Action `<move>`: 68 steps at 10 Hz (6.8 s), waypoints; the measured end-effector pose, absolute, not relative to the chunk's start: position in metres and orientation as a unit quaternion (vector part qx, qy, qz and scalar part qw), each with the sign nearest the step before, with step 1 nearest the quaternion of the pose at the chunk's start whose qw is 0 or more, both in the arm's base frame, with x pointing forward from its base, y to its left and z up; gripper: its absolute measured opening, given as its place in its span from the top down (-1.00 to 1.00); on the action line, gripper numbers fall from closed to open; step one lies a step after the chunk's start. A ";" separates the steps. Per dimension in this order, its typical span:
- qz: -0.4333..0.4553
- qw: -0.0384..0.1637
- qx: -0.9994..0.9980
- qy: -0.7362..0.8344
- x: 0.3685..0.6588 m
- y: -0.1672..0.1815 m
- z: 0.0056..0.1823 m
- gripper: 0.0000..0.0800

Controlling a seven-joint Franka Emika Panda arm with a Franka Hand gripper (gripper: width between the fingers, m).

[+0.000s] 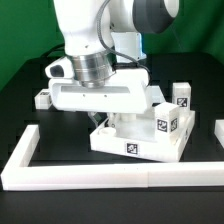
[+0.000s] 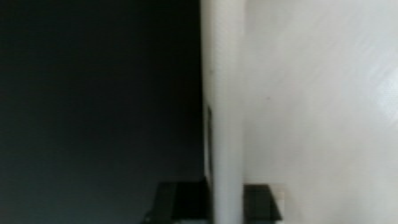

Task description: Assemble square table

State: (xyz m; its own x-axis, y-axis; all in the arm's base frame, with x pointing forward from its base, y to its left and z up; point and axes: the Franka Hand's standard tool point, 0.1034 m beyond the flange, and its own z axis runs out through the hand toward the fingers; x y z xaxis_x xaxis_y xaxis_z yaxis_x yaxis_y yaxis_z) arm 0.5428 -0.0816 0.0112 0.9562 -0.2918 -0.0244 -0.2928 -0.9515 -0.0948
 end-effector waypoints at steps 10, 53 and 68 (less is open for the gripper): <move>-0.035 -0.017 -0.976 -0.216 0.577 -0.057 0.013 0.84; -0.012 -0.089 -0.747 -0.658 0.653 0.070 0.019 -0.62; -0.001 -0.080 -0.904 -0.419 0.596 -0.053 0.116 -0.62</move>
Offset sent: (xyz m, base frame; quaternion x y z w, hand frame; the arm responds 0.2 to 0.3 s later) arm 0.0000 0.0000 0.0000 0.0000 0.0000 -0.1296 0.9916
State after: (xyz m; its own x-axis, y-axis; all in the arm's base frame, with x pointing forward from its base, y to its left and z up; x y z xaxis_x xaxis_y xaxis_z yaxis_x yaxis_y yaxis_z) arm 0.5958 -0.0527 0.1159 0.6489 0.7582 -0.0647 0.7578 -0.6362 0.1448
